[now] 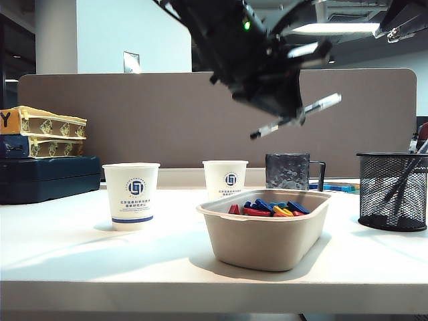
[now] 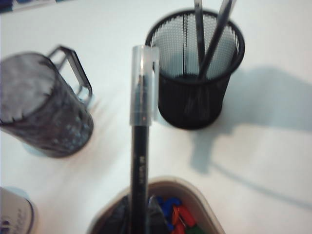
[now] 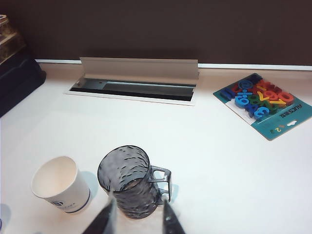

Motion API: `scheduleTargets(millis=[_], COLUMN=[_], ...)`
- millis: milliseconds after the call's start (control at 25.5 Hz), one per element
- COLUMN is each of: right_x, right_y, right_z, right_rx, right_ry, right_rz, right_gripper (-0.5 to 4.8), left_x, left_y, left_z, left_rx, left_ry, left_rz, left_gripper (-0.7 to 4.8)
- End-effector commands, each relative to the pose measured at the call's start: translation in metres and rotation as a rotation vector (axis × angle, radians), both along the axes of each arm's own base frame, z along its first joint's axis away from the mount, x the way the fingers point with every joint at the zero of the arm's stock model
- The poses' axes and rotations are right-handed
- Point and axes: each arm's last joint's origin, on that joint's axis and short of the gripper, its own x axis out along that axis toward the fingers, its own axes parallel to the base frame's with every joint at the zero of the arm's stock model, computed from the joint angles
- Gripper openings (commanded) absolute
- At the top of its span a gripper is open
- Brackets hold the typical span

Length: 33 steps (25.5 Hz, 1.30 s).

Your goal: Pick up one pen and put it in the pen container.

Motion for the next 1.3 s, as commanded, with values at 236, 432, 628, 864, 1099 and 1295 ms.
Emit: scheduleTargets(millis=[236,432,628,864,1099,1295], right_x=[-0.001,0.000,0.000,-0.001,-0.001,-0.002], right_y=[0.003,0.007,0.009,0.011,0.012,0.013], right_z=[0.004,0.011,0.016,0.017,0.024,0.027], right_rx=[0.126,0.249,0.361,0.426,0.503,0.544], right_ry=[0.022,0.004,0.012,0.034,0.017,0.023], right_rz=[-0.014,0.028,0.075,0.133,0.187,0.224], right_gripper=[1.82,1.81,1.82,1.82,1.82,1.82], left_x=[0.000,0.000,0.000,0.000,0.001,0.001], left_y=[0.000,-0.001,-0.001,-0.001,-0.002,-0.002], left_z=[0.062,0.082,0.086,0.086,0.088,0.090], left_rx=[-0.129,-0.173,-0.191,-0.193,-0.203,-0.218], left_ry=[-0.118,-0.152,-0.146,-0.148,-0.158,-0.174], left_rz=[0.016,0.016,0.024,0.025,0.028,0.035], left_gripper=[0.20,0.20,0.20,0.20,0.20,0.20])
